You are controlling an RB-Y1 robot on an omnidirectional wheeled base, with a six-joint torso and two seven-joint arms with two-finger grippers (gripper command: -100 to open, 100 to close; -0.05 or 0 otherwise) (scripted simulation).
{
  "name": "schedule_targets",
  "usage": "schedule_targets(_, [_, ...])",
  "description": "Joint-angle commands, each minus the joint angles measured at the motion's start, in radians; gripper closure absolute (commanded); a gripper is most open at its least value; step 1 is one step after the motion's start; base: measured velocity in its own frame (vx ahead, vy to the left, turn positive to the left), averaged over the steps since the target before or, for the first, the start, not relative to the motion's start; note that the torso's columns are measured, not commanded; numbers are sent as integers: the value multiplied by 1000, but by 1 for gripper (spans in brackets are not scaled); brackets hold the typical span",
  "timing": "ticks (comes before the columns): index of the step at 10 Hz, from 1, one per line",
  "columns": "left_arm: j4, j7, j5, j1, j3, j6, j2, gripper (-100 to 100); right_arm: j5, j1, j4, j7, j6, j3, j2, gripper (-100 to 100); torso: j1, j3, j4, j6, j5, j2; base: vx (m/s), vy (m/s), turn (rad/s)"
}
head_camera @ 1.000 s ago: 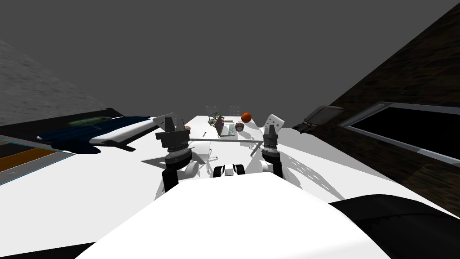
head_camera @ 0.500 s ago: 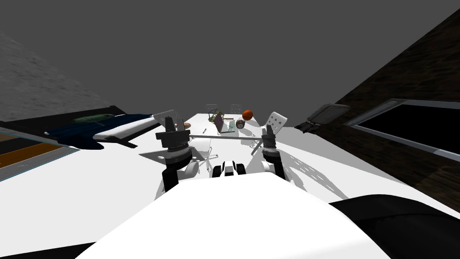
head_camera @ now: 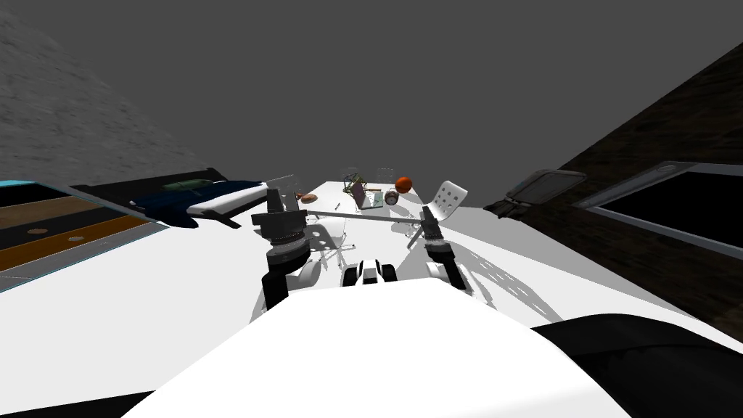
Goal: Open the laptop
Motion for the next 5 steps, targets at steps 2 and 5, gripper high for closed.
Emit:
schedule_targets(2, [0, 0, 0, 0, 0, 0, 0, 0, 53, 11, 50, -44, 105, -7, -90, -100, 1, 0, 0, 0, 0, 1, -147, 59, 191])
schedule_targets(5, [0, 0, 0, 0, 0, 0, 0, 0, 86, 18, 92, -67, 176, -15, -143, -100, -1, -1, 0, 1, 0, -2, -106, 65, 161])
